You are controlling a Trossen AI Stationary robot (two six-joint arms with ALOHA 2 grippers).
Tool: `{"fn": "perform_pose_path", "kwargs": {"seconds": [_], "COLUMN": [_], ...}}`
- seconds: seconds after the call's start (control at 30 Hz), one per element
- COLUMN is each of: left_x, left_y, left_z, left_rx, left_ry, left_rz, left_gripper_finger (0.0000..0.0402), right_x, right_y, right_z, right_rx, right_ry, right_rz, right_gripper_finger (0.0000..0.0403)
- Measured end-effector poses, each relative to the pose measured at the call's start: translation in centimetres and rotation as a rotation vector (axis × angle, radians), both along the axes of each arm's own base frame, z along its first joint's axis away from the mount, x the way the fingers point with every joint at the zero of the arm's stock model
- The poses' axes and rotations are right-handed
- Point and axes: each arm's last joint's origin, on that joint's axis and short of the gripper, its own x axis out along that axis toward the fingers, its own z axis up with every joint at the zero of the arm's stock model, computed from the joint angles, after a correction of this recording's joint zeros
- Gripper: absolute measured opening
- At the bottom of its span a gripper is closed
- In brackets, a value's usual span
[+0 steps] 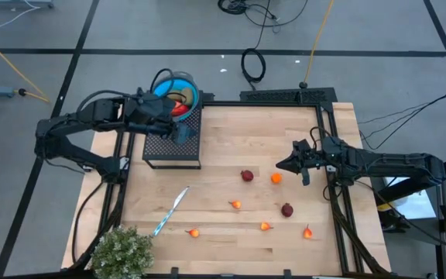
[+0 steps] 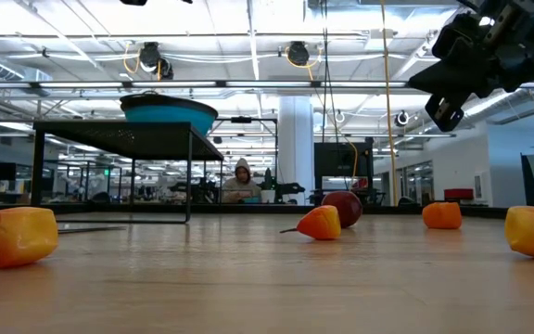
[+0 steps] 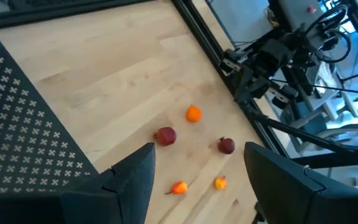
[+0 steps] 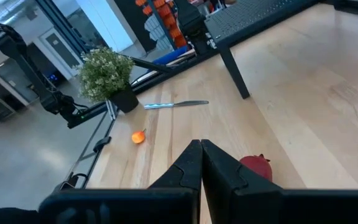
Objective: Pick & Place Fruit
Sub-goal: Put the red pomegranate into the blue strainer bowl on the shelf
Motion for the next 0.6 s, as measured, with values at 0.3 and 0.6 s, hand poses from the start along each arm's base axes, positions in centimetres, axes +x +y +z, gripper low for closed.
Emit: {"fn": "perform_pose_path", "kwargs": {"seconds": [0.3,0.6], "left_x": [0.1,2.2], "left_y": [-0.1,-1.4], "left_z": [0.2,0.0], "left_rx": [0.093,0.354], "left_ry": [-0.001,-0.003], "left_rz": [-0.005,-0.174], "left_gripper_finger": [0.0243,0.0243], "right_x": [0.0,0.0], "right_y": [0.0,0.0], "right_z": [0.0,0.0], "right_rx": [-0.001,-0.001], "right_ry": [0.000,0.000], "right_rz": [-0.001,-0.002], "right_gripper_finger": [0.0000,0.0000]}}
